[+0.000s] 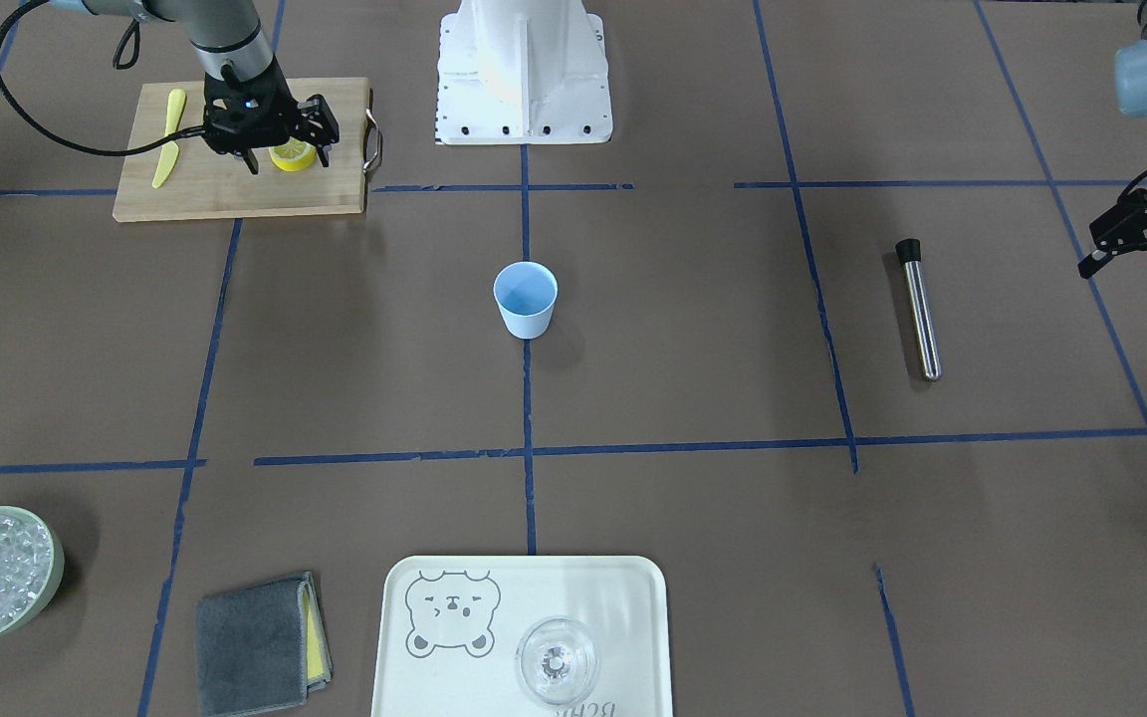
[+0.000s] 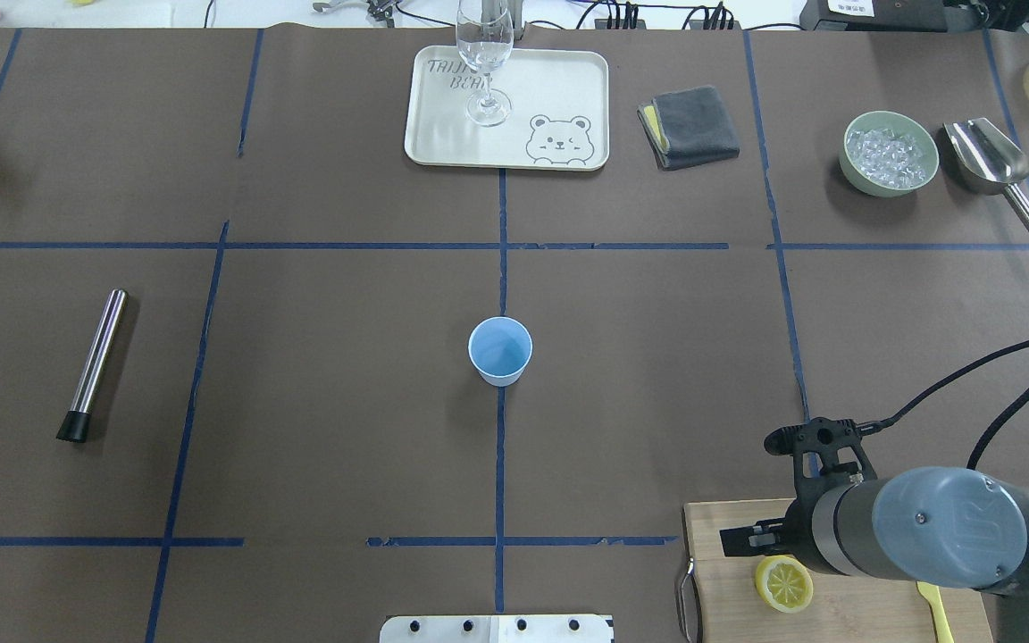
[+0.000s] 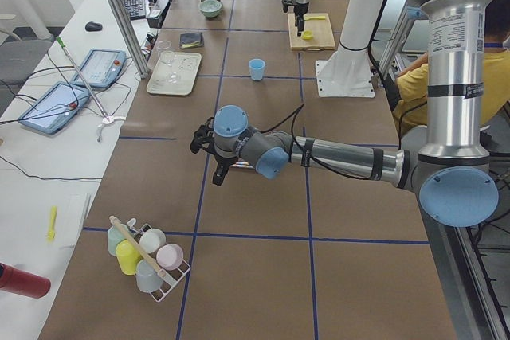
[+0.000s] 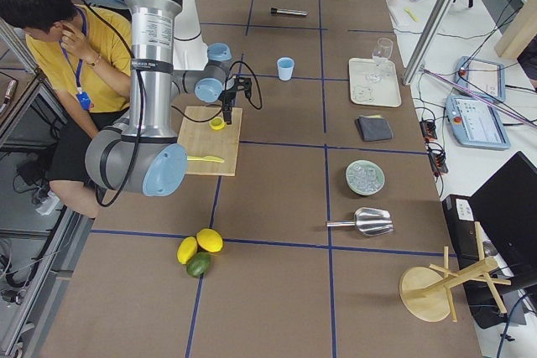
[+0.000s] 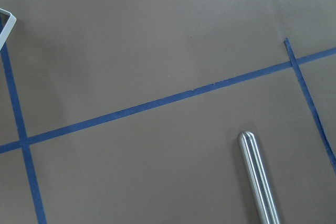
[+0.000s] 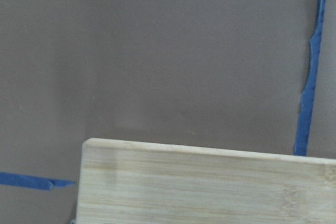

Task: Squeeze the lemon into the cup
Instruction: 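Lower the right gripper over the lemon slice on the wooden board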

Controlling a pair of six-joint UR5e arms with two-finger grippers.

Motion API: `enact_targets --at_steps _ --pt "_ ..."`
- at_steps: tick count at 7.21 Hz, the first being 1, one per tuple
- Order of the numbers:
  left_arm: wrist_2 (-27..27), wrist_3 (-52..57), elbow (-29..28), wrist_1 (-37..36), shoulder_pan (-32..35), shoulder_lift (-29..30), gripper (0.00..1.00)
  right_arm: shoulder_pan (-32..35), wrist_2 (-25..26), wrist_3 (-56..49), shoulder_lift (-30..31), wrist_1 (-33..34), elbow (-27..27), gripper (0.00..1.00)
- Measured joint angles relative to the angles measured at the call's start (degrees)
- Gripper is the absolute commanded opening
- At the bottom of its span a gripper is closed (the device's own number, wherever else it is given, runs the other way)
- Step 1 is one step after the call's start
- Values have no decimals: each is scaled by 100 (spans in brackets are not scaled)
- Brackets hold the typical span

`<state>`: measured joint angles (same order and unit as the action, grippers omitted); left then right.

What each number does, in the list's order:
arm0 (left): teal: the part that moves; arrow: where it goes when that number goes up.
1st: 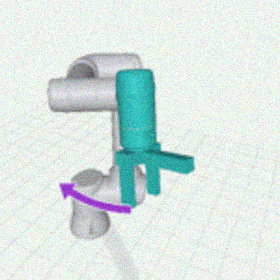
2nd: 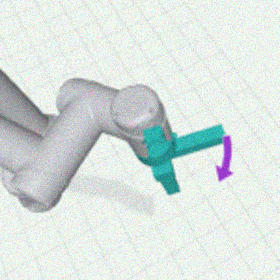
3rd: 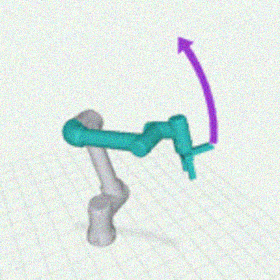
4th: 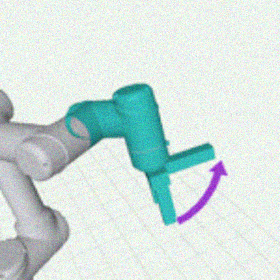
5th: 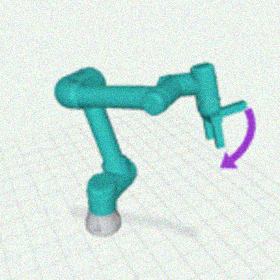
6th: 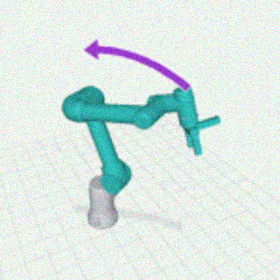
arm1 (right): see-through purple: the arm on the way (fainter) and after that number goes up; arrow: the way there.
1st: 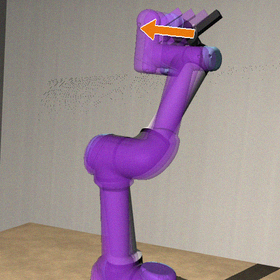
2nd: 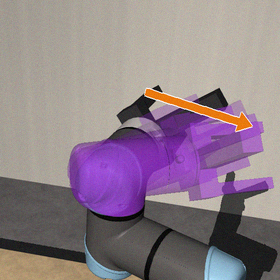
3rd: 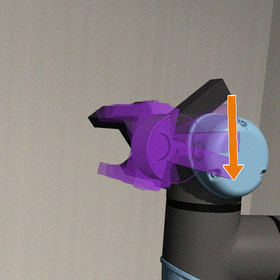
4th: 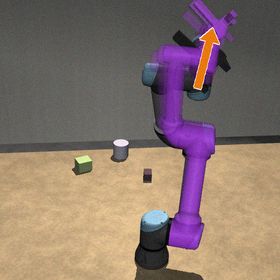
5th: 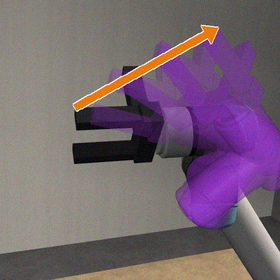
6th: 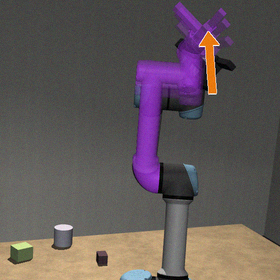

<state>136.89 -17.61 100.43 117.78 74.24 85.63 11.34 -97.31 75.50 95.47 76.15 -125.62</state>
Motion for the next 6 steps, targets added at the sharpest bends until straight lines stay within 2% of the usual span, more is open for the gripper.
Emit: enact_targets --at_steps 2,5,6 --pt "4 -5 5 13 -2 8 100 -168 36 38 71 10 8 99" --pt "4 -6 15 17 -3 6 100 -276 45 43 169 27 62 89" --pt "4 -6 24 17 -3 6 100 -298 45 44 187 28 98 89"
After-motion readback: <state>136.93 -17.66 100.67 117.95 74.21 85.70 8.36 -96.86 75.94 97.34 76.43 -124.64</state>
